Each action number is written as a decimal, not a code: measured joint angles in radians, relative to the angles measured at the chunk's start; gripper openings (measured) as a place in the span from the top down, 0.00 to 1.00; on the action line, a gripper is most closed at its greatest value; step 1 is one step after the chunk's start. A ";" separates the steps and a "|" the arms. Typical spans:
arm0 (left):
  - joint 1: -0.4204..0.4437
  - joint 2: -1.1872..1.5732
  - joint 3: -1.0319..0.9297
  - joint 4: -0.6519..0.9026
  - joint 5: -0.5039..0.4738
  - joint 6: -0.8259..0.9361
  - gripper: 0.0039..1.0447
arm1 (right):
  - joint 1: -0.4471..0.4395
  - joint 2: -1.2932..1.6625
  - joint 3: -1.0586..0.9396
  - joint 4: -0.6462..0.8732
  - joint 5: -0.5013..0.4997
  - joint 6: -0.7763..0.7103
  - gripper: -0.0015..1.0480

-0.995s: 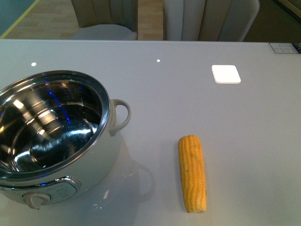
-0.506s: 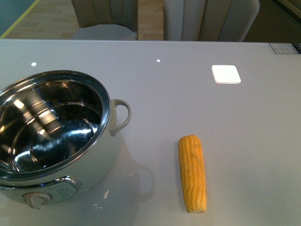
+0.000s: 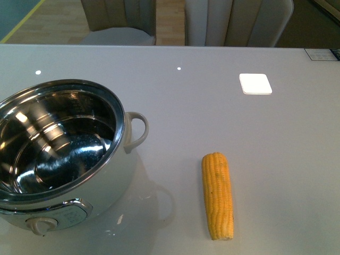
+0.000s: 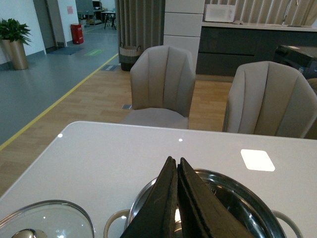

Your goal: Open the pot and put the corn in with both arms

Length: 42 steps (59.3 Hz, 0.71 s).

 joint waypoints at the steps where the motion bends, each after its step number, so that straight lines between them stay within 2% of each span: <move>1: 0.000 -0.006 0.000 -0.006 0.000 0.000 0.97 | 0.000 0.000 0.000 0.000 0.000 0.000 0.08; 18: 0.000 -0.084 0.000 -0.084 0.000 0.000 0.97 | 0.000 0.000 0.000 0.000 0.000 0.000 0.08; 24: 0.000 -0.212 0.000 -0.240 0.000 0.000 0.97 | 0.000 0.000 0.000 0.000 0.000 0.000 0.08; 42: 0.000 -0.249 0.000 -0.254 0.000 0.001 0.97 | 0.000 0.000 0.000 0.000 0.000 0.000 0.08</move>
